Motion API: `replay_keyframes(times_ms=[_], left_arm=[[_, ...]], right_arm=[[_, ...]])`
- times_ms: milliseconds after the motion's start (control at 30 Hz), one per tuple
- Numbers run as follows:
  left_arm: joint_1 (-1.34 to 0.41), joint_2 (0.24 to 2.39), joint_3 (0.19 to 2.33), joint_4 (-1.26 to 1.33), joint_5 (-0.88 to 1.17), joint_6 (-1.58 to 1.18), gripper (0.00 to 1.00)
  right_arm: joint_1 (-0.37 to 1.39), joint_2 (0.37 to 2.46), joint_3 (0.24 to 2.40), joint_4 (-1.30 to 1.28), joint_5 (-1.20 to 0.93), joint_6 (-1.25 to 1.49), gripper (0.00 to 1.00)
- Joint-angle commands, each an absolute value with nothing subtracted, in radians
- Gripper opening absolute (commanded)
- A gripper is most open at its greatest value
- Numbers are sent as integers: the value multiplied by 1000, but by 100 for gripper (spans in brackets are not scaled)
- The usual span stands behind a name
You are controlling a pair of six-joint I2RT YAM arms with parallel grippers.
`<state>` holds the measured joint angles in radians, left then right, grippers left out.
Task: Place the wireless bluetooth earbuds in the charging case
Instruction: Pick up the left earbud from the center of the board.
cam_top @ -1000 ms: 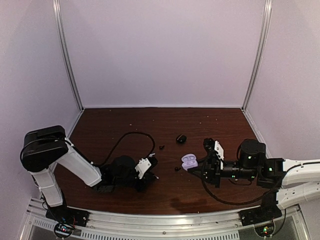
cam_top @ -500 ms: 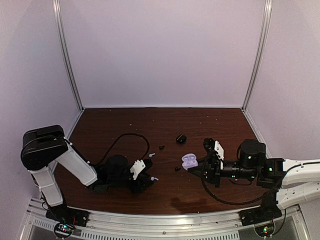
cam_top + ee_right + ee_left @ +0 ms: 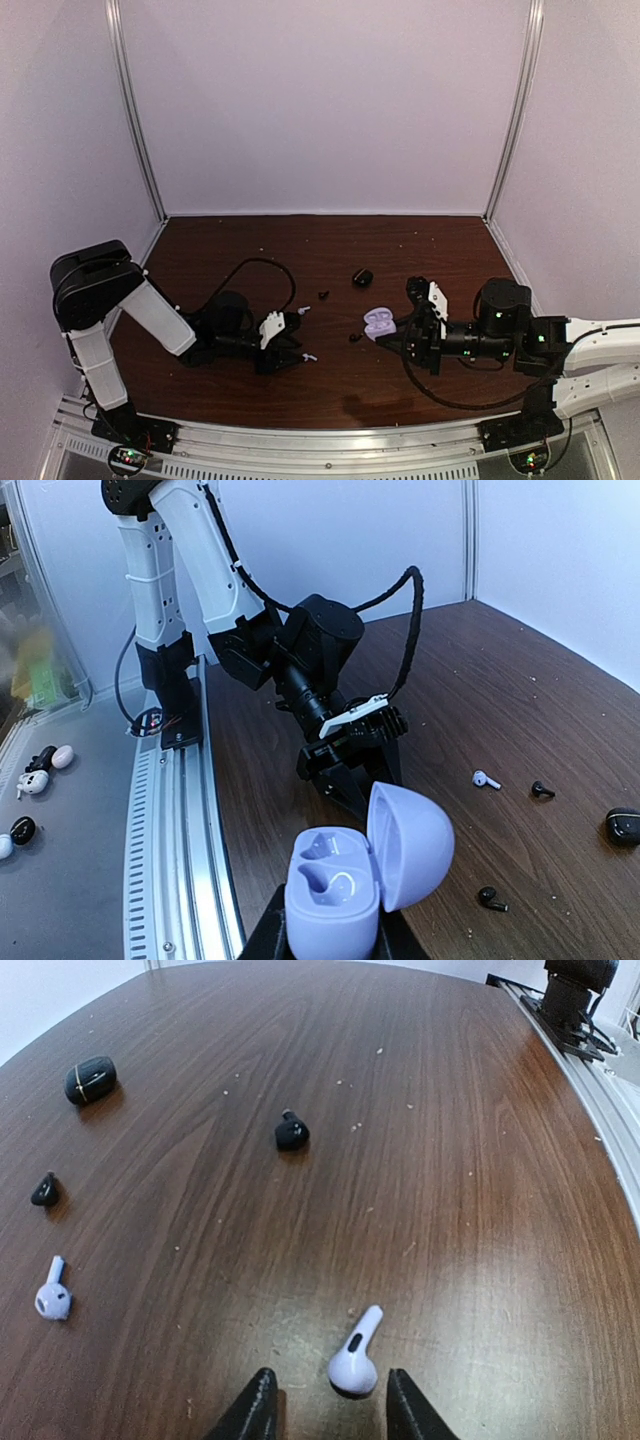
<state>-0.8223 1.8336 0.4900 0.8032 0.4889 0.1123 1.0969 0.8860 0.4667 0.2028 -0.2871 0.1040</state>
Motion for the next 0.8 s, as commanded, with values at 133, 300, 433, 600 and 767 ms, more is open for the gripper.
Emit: replay_keyframes(times_ms=[133, 300, 433, 600, 767], left_arm=[[-801, 1896, 578, 697, 652, 274, 38], [-799, 1937, 610, 656, 674, 317, 36], [-798, 1962, 631, 621, 691, 350, 33], [-798, 1975, 639, 596, 680, 359, 29], [-798, 1955, 622, 604, 650, 342, 29]], right_arm=[[1091, 871, 502, 197, -280, 97, 15], [1091, 868, 506, 189, -280, 95, 15], [1091, 866, 507, 183, -280, 95, 15], [1091, 859, 504, 181, -278, 95, 15], [1090, 855, 502, 179, -276, 90, 15]])
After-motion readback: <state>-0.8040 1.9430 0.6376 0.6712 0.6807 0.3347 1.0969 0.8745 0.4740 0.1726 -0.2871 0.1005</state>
